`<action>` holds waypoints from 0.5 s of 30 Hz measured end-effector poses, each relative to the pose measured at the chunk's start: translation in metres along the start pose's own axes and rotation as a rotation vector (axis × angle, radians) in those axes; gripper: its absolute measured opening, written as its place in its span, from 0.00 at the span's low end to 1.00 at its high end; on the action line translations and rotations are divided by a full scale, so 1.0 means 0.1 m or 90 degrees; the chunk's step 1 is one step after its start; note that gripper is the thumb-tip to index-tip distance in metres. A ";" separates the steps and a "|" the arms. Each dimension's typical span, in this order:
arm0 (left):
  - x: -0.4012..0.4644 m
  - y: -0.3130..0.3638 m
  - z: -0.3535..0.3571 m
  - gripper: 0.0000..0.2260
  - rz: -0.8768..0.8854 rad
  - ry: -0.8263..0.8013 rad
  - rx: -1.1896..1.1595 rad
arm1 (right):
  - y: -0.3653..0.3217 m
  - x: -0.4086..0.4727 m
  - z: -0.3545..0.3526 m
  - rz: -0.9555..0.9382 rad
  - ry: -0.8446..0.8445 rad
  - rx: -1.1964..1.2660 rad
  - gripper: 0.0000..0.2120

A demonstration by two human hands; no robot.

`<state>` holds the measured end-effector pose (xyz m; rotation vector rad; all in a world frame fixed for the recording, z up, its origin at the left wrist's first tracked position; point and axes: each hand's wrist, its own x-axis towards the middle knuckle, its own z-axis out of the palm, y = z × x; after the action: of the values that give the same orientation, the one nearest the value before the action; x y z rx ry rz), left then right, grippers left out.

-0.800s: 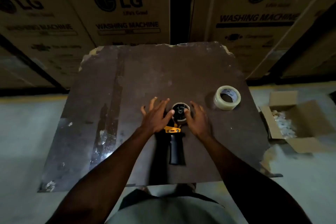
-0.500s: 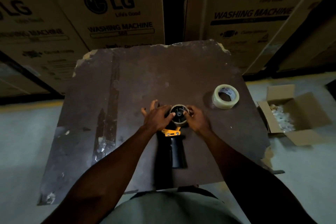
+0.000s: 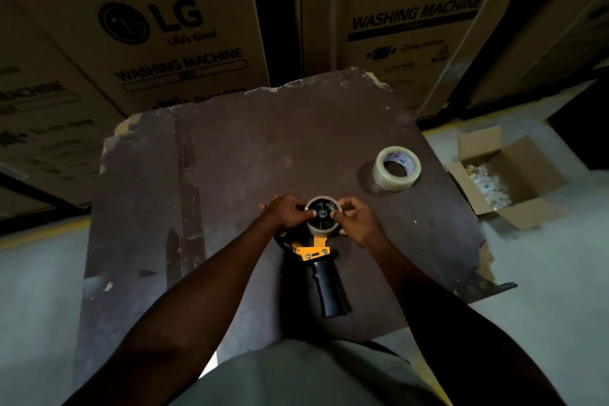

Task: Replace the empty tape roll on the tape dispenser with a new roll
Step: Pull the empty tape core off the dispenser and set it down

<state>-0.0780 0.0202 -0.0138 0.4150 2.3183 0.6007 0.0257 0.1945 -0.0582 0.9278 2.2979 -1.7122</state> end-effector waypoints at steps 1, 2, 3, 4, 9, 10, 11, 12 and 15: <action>0.02 0.01 -0.01 0.16 -0.008 -0.015 -0.024 | -0.07 -0.06 -0.01 0.004 0.010 -0.001 0.08; 0.04 0.00 -0.02 0.14 -0.010 -0.023 -0.043 | -0.08 -0.07 -0.01 0.008 0.015 -0.001 0.08; 0.07 -0.01 -0.02 0.14 -0.012 -0.029 -0.054 | -0.07 -0.07 0.00 0.007 0.018 0.001 0.08; 0.09 -0.02 -0.02 0.13 -0.015 -0.037 -0.056 | -0.04 -0.06 0.00 0.007 0.018 0.000 0.08; 0.15 -0.04 0.02 0.12 -0.037 -0.039 -0.086 | -0.05 -0.05 0.05 -0.003 0.044 0.006 0.08; 0.15 -0.05 0.04 0.11 -0.039 -0.030 -0.093 | -0.06 -0.06 0.05 -0.002 0.051 0.003 0.09; 0.16 -0.06 0.05 0.10 -0.041 -0.021 -0.096 | -0.07 -0.06 0.05 -0.001 0.056 0.005 0.09; 0.15 -0.06 0.06 0.09 -0.044 -0.013 -0.097 | -0.08 -0.06 0.05 0.003 0.057 0.007 0.10; 0.13 -0.05 0.09 0.10 -0.056 0.017 -0.089 | -0.05 -0.02 0.07 0.015 0.054 0.016 0.11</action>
<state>-0.0816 0.0244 -0.0298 0.2401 2.2887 0.7237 0.0229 0.1868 -0.0558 1.0474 2.3125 -1.7296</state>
